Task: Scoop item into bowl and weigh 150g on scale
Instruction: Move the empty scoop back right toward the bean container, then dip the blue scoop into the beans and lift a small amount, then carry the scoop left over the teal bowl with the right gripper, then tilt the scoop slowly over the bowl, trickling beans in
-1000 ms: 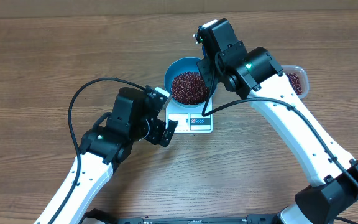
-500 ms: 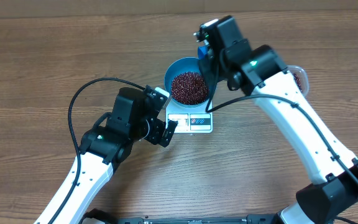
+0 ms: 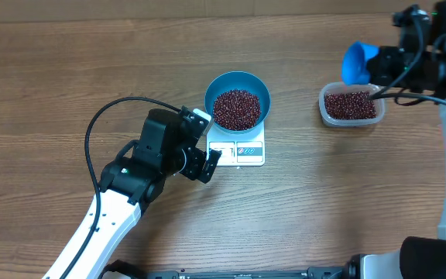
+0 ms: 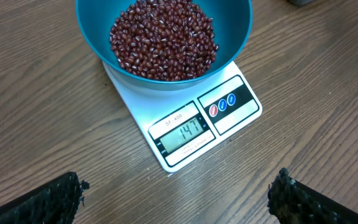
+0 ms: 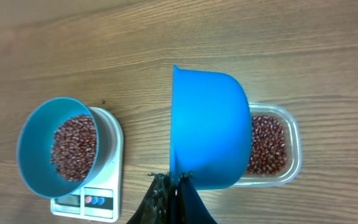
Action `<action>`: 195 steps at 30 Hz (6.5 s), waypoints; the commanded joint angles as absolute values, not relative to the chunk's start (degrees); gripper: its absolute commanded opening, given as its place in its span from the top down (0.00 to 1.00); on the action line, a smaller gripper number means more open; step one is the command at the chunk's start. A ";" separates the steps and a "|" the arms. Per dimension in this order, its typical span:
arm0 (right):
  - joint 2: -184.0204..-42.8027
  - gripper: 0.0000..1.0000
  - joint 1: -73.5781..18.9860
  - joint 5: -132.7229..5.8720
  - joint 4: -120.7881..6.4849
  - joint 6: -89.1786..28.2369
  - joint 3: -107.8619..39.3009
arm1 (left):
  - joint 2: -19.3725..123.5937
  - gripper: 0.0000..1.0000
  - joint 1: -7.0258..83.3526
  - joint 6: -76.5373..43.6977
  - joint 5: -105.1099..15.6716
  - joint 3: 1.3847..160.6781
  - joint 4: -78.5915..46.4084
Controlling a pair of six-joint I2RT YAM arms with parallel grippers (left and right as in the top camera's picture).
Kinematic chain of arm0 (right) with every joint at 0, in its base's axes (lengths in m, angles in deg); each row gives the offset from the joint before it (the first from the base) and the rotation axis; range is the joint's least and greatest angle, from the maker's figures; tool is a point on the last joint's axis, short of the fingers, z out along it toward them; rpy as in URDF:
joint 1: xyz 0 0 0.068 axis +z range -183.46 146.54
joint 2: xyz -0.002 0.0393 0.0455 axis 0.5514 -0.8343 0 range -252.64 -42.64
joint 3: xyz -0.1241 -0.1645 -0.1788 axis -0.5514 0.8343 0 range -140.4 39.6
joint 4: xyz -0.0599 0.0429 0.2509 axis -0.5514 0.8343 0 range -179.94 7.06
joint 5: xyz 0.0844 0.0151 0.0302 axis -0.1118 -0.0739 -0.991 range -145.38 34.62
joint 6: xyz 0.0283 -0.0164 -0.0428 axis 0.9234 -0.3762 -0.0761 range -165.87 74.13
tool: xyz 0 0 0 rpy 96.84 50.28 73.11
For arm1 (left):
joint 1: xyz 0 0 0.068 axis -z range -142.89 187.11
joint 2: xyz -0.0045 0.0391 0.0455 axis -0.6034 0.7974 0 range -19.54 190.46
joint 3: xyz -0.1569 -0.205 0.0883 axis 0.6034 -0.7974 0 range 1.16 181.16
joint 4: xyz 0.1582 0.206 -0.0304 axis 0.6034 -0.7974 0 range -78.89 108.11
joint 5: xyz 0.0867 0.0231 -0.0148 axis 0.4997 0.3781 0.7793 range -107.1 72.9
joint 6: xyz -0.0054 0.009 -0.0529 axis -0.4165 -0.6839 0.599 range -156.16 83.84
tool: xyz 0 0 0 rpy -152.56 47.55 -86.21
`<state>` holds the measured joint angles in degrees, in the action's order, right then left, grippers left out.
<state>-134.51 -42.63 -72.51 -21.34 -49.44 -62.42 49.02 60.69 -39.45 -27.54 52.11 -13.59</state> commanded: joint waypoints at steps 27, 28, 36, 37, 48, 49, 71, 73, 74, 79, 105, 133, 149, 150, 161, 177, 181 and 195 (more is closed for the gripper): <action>-151.52 0.96 -43.85 -66.28 -23.66 -52.35 -57.11 | 49.35 0.01 60.49 -38.72 -27.19 52.05 -13.57; -152.22 0.96 -43.22 -65.95 -23.68 -52.35 -57.11 | 49.35 0.00 60.49 -38.72 -27.19 52.05 -13.57; -154.86 0.96 -39.63 -65.69 -23.66 -52.35 -57.11 | 49.35 0.00 60.49 -38.72 -27.19 52.05 -13.57; -154.86 0.96 -39.50 -65.69 -23.61 -52.35 -57.11 | 49.35 0.00 60.49 -38.72 -27.19 52.05 -13.57; -154.25 0.96 -43.00 -68.09 -20.25 -52.33 -61.72 | 49.35 0.01 60.49 -38.72 -27.19 52.05 -13.57; -154.05 0.96 -43.66 -68.68 -19.96 -52.33 -62.16 | 49.35 0.00 60.49 -38.72 -27.19 52.05 -13.57; -145.77 0.96 -43.11 -85.05 -11.77 -53.70 -72.96 | 49.35 0.00 60.49 -38.72 -27.19 52.05 -13.57; -145.49 0.96 -39.42 -85.05 -11.85 -53.68 -73.07 | 49.35 0.00 60.49 -38.72 -27.19 52.05 -13.57; -145.49 0.96 -37.78 -85.03 -11.98 -53.66 -73.07 | 49.35 0.00 60.49 -38.72 -27.19 52.05 -13.57; -145.49 0.96 -28.60 -82.80 -14.89 -51.89 -73.07 | 49.35 0.00 60.49 -38.72 -27.19 52.05 -13.57; -145.49 0.96 -5.01 -51.72 -21.75 -49.31 -73.04 | 49.35 0.00 60.49 -38.72 -27.19 52.05 -13.57; -145.51 0.96 -3.46 -48.99 -22.19 -55.39 -73.02 | 49.35 0.00 60.49 -38.72 -27.19 52.05 -13.57; -145.49 0.96 -3.42 -48.97 -22.63 -58.38 -73.02 | 49.35 0.00 60.49 -38.72 -27.19 52.05 -13.57; -145.51 0.96 -3.42 -48.97 -22.63 -58.38 -73.02 | 49.35 0.01 60.49 -38.72 -27.19 52.05 -13.57; -145.49 0.96 -3.42 -48.95 -22.61 -58.40 -73.02 | 49.35 0.00 60.49 -38.72 -27.19 52.05 -13.57; -145.51 0.96 -3.42 -47.26 -22.93 -60.33 -73.02 | 49.35 0.00 60.49 -38.72 -27.17 52.05 -13.57; -145.49 0.96 -3.42 -47.72 -23.00 -60.28 -73.02 | 49.35 0.00 60.49 -38.72 -27.19 52.05 -13.57; -145.51 0.96 -3.42 -48.16 -22.17 -59.41 -73.02 | 49.35 0.00 60.49 -38.72 -27.19 52.05 -13.57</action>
